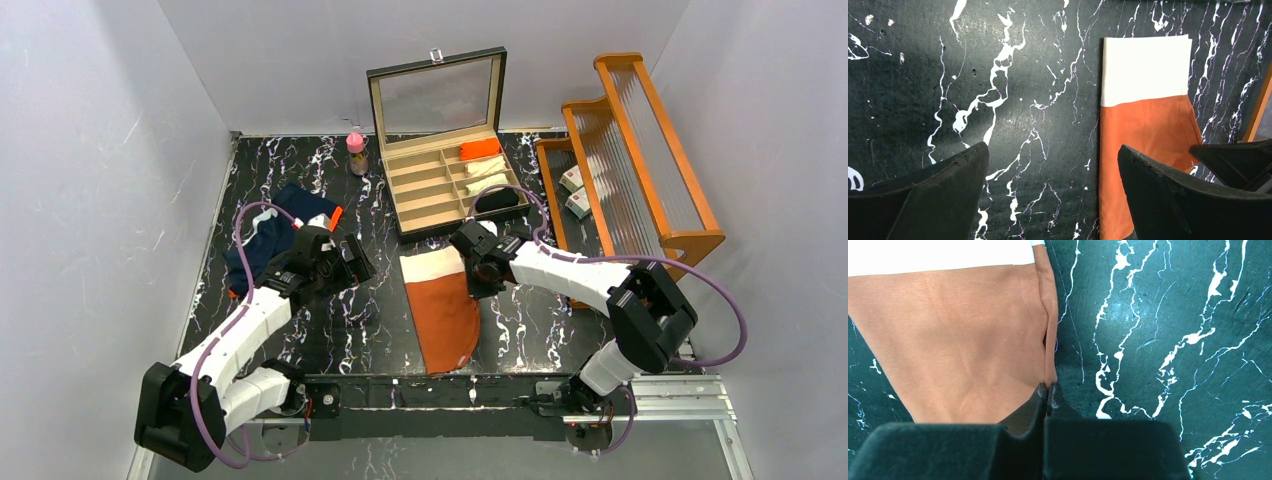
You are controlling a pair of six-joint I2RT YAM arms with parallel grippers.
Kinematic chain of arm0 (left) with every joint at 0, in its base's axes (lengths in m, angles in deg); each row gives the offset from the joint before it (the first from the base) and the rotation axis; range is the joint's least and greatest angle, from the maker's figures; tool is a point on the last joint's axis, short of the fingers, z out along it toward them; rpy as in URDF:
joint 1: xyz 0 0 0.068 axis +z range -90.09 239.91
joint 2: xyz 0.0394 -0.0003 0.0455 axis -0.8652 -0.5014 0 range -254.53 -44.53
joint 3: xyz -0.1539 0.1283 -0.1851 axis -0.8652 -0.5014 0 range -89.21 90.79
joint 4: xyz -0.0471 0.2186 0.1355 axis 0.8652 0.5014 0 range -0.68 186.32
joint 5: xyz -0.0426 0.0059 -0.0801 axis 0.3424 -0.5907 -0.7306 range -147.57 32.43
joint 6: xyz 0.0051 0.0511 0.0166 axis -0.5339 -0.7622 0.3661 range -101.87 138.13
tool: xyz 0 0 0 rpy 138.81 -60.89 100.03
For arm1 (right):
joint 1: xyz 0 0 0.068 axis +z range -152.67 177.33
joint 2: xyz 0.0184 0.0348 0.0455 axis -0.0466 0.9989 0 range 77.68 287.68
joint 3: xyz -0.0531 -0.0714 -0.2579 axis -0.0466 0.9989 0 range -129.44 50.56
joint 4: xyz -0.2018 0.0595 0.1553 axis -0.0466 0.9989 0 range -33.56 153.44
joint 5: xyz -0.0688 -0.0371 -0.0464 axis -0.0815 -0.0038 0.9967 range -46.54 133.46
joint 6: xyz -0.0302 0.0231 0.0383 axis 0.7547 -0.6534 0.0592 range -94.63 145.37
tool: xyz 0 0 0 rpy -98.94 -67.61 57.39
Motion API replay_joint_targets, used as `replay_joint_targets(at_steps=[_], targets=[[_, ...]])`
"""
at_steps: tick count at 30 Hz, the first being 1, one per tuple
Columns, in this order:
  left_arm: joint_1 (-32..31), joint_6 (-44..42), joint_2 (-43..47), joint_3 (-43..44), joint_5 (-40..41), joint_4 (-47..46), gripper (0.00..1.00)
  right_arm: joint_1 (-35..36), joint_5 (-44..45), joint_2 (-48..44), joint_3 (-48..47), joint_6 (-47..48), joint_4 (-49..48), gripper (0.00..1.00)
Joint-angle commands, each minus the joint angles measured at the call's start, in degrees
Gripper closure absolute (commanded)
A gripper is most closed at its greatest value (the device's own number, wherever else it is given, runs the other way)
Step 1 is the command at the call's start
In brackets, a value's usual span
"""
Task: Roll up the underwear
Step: Fold the underwear at the center of the board.
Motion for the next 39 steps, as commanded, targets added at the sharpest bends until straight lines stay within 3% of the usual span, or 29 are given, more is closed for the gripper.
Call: replay_joint_targets(at_steps=[1, 7, 12, 15, 20, 30, 32, 35, 39], targets=[[0.8, 0.2, 0.8, 0.3, -1.4, 0.4, 0.02, 0.5, 1.6, 0.4, -2.0, 0.4, 1.0, 0.99], [0.8, 0.1, -1.5, 4.5, -7.3, -3.4, 0.02, 0.5, -0.5, -0.9, 1.7, -1.9, -2.5, 0.97], [-0.1, 0.0, -9.1, 11.3, -14.2, -6.0, 0.06, 0.2, -0.8, -2.8, 6.2, -3.4, -7.1, 0.92], [-3.9, -0.5, -14.8, 16.4, -11.6, -5.7, 0.1, -0.2, -0.3, -3.5, 8.0, -4.1, -8.4, 0.91], [-13.1, 3.5, -25.8, 26.0, 0.0, -2.6, 0.16, -0.7, -1.0, -6.5, 12.5, -5.4, -13.0, 0.92], [-21.2, 7.2, -43.3, 40.4, 5.8, -1.6, 0.2, -1.5, -2.6, -15.6, 24.3, -11.1, -25.7, 0.9], [-22.4, 6.8, -46.6, 43.8, 6.4, 0.0, 0.21, -2.0, -2.5, -16.9, 26.0, -11.9, -27.1, 0.84], [-24.1, 6.2, -50.7, 48.6, 7.4, 2.5, 0.22, -2.7, -3.3, -18.4, 28.3, -12.3, -29.3, 0.67], [-26.1, 5.2, -54.8, 54.5, 9.7, 6.7, 0.24, -3.6, -4.8, -19.4, 29.9, -12.1, -30.8, 0.58]])
